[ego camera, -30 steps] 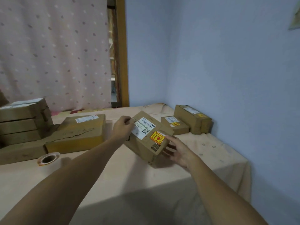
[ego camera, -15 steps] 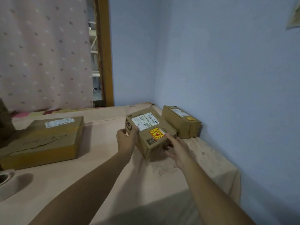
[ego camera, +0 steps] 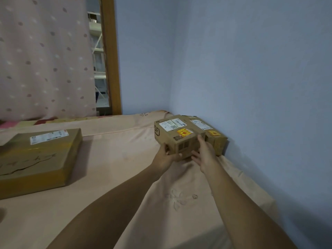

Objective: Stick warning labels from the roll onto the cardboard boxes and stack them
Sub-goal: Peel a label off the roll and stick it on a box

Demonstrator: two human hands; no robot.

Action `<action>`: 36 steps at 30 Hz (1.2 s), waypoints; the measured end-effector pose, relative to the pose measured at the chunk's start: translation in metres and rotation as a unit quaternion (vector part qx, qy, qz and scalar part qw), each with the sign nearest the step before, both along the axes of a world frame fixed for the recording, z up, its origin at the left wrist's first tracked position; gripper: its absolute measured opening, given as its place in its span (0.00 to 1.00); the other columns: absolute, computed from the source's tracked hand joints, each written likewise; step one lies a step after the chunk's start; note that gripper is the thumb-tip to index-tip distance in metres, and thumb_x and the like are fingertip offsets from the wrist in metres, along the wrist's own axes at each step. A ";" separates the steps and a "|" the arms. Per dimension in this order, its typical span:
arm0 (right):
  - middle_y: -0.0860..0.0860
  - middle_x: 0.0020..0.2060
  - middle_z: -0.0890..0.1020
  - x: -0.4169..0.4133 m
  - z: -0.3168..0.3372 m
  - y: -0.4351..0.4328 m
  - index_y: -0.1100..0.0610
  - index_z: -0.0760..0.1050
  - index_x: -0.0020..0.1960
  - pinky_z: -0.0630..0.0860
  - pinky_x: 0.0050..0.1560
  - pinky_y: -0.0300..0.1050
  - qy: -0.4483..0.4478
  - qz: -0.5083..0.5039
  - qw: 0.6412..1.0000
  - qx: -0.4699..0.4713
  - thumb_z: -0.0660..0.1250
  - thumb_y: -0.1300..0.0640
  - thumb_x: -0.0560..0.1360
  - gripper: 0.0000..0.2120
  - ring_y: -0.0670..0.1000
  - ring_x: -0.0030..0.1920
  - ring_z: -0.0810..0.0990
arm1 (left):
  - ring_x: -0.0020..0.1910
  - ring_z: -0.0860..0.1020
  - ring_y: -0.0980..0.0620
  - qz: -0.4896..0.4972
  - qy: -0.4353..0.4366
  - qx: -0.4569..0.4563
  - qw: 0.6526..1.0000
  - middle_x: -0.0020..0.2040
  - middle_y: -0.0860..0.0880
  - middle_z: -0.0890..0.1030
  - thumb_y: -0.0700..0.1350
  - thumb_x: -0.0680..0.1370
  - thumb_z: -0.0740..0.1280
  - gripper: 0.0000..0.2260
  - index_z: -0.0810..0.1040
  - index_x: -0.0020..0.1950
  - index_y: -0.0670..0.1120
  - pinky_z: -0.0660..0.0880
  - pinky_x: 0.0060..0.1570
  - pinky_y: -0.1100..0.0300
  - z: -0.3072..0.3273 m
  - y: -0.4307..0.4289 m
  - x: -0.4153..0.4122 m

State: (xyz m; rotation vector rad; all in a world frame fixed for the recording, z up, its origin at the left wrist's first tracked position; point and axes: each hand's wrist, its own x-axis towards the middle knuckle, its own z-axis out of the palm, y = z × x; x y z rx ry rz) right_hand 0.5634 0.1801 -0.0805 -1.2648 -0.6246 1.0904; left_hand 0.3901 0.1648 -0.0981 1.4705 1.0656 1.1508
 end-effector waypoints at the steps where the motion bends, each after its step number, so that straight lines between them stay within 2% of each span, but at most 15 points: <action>1: 0.50 0.62 0.79 0.000 -0.003 0.002 0.50 0.70 0.73 0.81 0.55 0.53 -0.026 0.000 1.000 0.004 0.70 0.39 0.78 0.28 0.52 0.53 0.82 | 0.60 0.76 0.61 -0.003 0.019 0.012 1.000 0.61 0.56 0.78 0.41 0.74 0.76 0.26 0.72 0.69 0.52 0.73 0.49 0.71 -0.001 0.001 0.003; 3: 0.50 0.63 0.80 -0.001 -0.011 0.006 0.49 0.72 0.70 0.80 0.59 0.55 -0.092 0.003 0.996 0.013 0.70 0.41 0.78 0.24 0.52 0.57 0.81 | 0.53 0.78 0.65 -0.012 0.038 0.033 0.999 0.57 0.57 0.78 0.36 0.75 0.74 0.22 0.73 0.66 0.49 0.72 0.46 0.75 -0.005 0.005 0.012; 5: 0.50 0.65 0.80 -0.003 -0.019 0.008 0.48 0.72 0.72 0.78 0.64 0.57 -0.165 -0.001 0.986 0.022 0.71 0.42 0.78 0.26 0.53 0.62 0.79 | 0.51 0.80 0.66 -0.005 0.012 0.037 0.999 0.55 0.56 0.79 0.33 0.75 0.73 0.21 0.74 0.66 0.46 0.75 0.45 0.73 -0.008 0.012 0.021; 8: 0.49 0.67 0.77 -0.004 -0.024 0.008 0.50 0.69 0.76 0.75 0.60 0.45 -0.248 0.010 0.968 0.036 0.70 0.44 0.78 0.28 0.53 0.67 0.76 | 0.56 0.81 0.61 0.011 -0.028 0.019 0.999 0.58 0.52 0.80 0.38 0.76 0.74 0.21 0.72 0.66 0.48 0.76 0.46 0.71 -0.007 0.024 0.029; 10: 0.49 0.70 0.75 -0.004 -0.030 0.010 0.50 0.68 0.77 0.74 0.61 0.44 -0.266 0.030 0.962 0.042 0.69 0.47 0.80 0.27 0.52 0.70 0.74 | 0.50 0.81 0.68 0.006 -0.031 0.010 0.999 0.57 0.54 0.80 0.38 0.77 0.73 0.21 0.71 0.67 0.49 0.76 0.44 0.72 -0.006 0.031 0.031; 13: 0.51 0.73 0.74 -0.002 -0.038 0.012 0.50 0.68 0.77 0.71 0.72 0.52 -0.280 0.052 0.958 0.040 0.68 0.48 0.81 0.26 0.52 0.71 0.73 | 0.48 0.79 0.70 -0.006 -0.018 0.000 1.000 0.56 0.59 0.79 0.42 0.78 0.73 0.25 0.69 0.72 0.51 0.74 0.43 0.75 -0.009 0.044 0.030; 16: 0.50 0.73 0.73 0.005 -0.044 0.016 0.52 0.68 0.77 0.70 0.73 0.55 -0.276 0.058 0.959 0.036 0.68 0.51 0.81 0.26 0.52 0.72 0.72 | 0.54 0.78 0.67 -0.025 -0.004 -0.019 1.000 0.60 0.58 0.79 0.41 0.77 0.73 0.30 0.65 0.76 0.53 0.75 0.45 0.74 -0.013 0.053 0.030; 19: 0.50 0.75 0.71 0.008 -0.053 0.019 0.50 0.67 0.78 0.71 0.72 0.59 -0.256 0.064 0.964 0.028 0.68 0.51 0.80 0.27 0.52 0.72 0.71 | 0.54 0.79 0.65 -0.033 0.009 -0.031 0.999 0.60 0.57 0.78 0.36 0.78 0.71 0.28 0.64 0.72 0.55 0.76 0.46 0.72 -0.015 0.052 0.032; 22: 0.50 0.74 0.71 0.010 -0.061 0.021 0.49 0.66 0.78 0.72 0.72 0.59 -0.249 0.071 0.966 0.015 0.69 0.50 0.79 0.29 0.51 0.71 0.72 | 0.58 0.77 0.57 -0.015 0.018 -0.027 0.999 0.58 0.56 0.76 0.37 0.77 0.72 0.25 0.64 0.66 0.55 0.74 0.43 0.75 -0.014 0.046 0.035; 24: 0.49 0.74 0.72 0.010 -0.062 0.020 0.49 0.66 0.78 0.72 0.72 0.58 -0.247 0.073 0.966 0.014 0.69 0.50 0.79 0.29 0.51 0.71 0.73 | 0.55 0.75 0.57 -0.002 0.034 -0.015 0.999 0.55 0.57 0.75 0.36 0.77 0.71 0.23 0.64 0.64 0.53 0.73 0.40 0.77 -0.013 0.044 0.036; 28: 0.50 0.73 0.73 0.009 -0.060 0.016 0.51 0.67 0.78 0.72 0.72 0.58 -0.251 0.076 0.965 0.007 0.69 0.51 0.80 0.28 0.51 0.70 0.74 | 0.58 0.76 0.53 0.008 0.060 -0.008 0.998 0.53 0.56 0.76 0.34 0.77 0.71 0.20 0.68 0.63 0.50 0.73 0.40 0.77 -0.011 0.041 0.036; 30: 0.51 0.71 0.75 0.008 -0.059 0.013 0.53 0.67 0.77 0.73 0.71 0.58 -0.247 0.079 0.966 0.004 0.69 0.52 0.80 0.27 0.52 0.69 0.75 | 0.55 0.76 0.54 0.009 0.064 -0.007 0.998 0.51 0.57 0.76 0.33 0.77 0.71 0.19 0.69 0.61 0.49 0.72 0.39 0.78 -0.008 0.036 0.035; 33: 0.52 0.70 0.76 0.004 -0.055 0.007 0.54 0.68 0.76 0.73 0.71 0.57 -0.243 0.081 0.967 -0.001 0.69 0.54 0.80 0.26 0.53 0.67 0.77 | 0.46 0.74 0.65 0.009 0.093 -0.006 0.996 0.50 0.58 0.75 0.34 0.78 0.70 0.18 0.69 0.61 0.51 0.70 0.36 0.79 -0.004 0.026 0.030; 35: 0.52 0.69 0.77 -0.001 -0.050 0.003 0.54 0.69 0.75 0.74 0.70 0.56 -0.247 0.094 0.965 0.000 0.69 0.54 0.81 0.24 0.52 0.66 0.78 | 0.45 0.73 0.65 0.010 0.107 -0.014 0.994 0.54 0.54 0.76 0.36 0.78 0.69 0.17 0.70 0.63 0.50 0.69 0.35 0.79 -0.001 0.021 0.024; 36: 0.52 0.69 0.77 -0.004 -0.048 0.001 0.54 0.70 0.75 0.74 0.70 0.56 -0.249 0.102 0.963 0.000 0.68 0.54 0.81 0.24 0.52 0.66 0.78 | 0.46 0.75 0.61 0.017 0.119 -0.019 0.993 0.57 0.51 0.76 0.37 0.79 0.69 0.17 0.71 0.65 0.49 0.69 0.34 0.78 0.001 0.019 0.020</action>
